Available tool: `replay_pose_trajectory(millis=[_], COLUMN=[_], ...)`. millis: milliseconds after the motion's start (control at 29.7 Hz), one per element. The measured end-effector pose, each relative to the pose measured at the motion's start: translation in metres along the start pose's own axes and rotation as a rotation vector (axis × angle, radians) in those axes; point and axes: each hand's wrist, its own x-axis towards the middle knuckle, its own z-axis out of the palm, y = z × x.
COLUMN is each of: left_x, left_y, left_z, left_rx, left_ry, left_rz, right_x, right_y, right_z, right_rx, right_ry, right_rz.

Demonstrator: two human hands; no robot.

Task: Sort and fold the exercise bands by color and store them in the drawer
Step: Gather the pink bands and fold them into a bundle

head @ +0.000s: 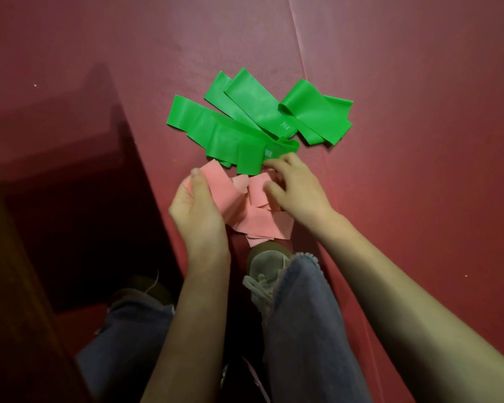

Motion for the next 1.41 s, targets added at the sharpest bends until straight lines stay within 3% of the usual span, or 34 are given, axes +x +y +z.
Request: replay_pose_trajectory(millis=[101, 168, 235, 370, 572, 740, 841, 1009, 1076, 1144, 1278, 1413], left_x=[-0.001, 0.0, 0.0, -0.002, -0.004, -0.005, -0.007, -0.009, -0.01, -0.011, -0.014, -0.015], left_y=[0.001, 0.002, 0.002, 0.009, 0.019, 0.016, 0.015, 0.016, 0.015, 0.014, 0.014, 0.015], left_z=[0.001, 0.001, 0.002, 0.005, 0.012, 0.015, 0.017, 0.021, 0.023, 0.024, 0.024, 0.025], left_rx=[0.0, 0.0, -0.017, -0.08, -0.119, -0.079, -0.08, -0.074, -0.088, -0.08, -0.106, -0.093], left_ry=[-0.002, -0.002, -0.002, 0.017, 0.02, -0.01, -0.039, -0.107, -0.135, -0.161, -0.209, -0.221], left_rz=[0.002, 0.001, 0.002, 0.015, 0.035, 0.012, -0.006, 0.021, 0.008, -0.002, -0.032, -0.026], right_x=[0.007, 0.009, 0.009, -0.002, -0.013, -0.024, -0.035, -0.048, -0.051, -0.052, -0.05, -0.049], right_y=[0.0, 0.002, 0.007, 0.009, 0.02, 0.017, 0.0, -0.025, -0.033, -0.038, -0.043, -0.044], right_z=[0.0, -0.004, -0.009, -0.032, -0.06, -0.066, -0.07, -0.078, -0.078, -0.076, -0.074, -0.075], right_rx=[-0.342, -0.397, -0.225, 0.406, 0.654, 0.66, 0.792, 1.123, 1.09, 1.012, 0.901, 0.563], right_ry=[-0.096, -0.081, -0.018, 0.252, 0.325, 0.304, 0.296, -0.072, -0.173, -0.166, -0.046, 0.177], right_rz=[-0.059, -0.077, -0.113, -0.067, 0.03, 0.279, 0.212, 0.077, -0.038, -0.09, -0.149, -0.248])
